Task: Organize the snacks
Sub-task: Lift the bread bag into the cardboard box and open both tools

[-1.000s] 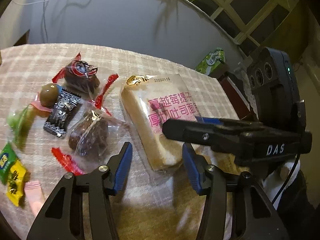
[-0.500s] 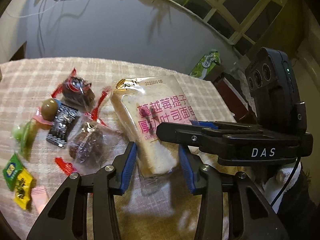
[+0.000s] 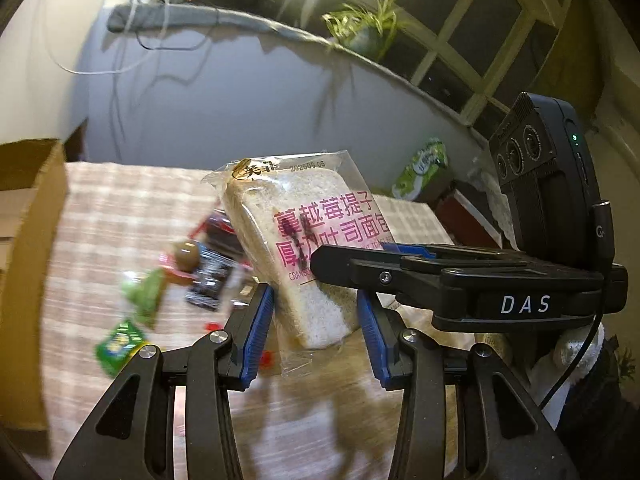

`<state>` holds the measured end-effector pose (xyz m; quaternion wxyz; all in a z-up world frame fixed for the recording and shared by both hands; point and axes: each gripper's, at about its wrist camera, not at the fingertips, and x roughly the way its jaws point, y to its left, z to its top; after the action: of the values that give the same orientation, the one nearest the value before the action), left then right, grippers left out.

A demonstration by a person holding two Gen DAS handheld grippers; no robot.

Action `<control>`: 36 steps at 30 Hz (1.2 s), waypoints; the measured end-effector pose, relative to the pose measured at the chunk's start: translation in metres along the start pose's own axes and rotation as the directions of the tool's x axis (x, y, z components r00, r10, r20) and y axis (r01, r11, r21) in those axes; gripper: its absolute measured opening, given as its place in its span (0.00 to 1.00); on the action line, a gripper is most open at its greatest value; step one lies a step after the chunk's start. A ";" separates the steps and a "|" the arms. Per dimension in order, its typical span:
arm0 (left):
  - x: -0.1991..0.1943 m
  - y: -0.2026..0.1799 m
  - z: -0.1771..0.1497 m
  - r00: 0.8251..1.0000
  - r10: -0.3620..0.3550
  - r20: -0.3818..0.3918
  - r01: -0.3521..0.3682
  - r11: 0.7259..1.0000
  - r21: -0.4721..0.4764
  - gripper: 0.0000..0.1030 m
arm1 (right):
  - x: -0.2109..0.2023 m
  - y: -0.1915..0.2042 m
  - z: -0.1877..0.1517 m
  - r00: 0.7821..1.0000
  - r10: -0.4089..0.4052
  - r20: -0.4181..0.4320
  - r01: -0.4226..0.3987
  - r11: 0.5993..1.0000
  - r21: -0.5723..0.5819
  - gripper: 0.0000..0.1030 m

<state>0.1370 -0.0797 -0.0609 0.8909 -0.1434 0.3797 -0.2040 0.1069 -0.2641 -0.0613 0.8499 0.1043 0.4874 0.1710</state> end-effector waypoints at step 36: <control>-0.107 0.157 0.009 0.947 0.281 0.156 -0.242 0.942 -0.231 0.41 | 0.128 0.188 0.066 0.983 0.159 -0.092 -0.177 0.955 -0.238 0.60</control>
<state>0.1163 0.1095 -0.0533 0.9217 -0.2028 0.3295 -0.0280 0.1879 -0.0418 -0.0649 0.8205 0.0332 0.4821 0.3054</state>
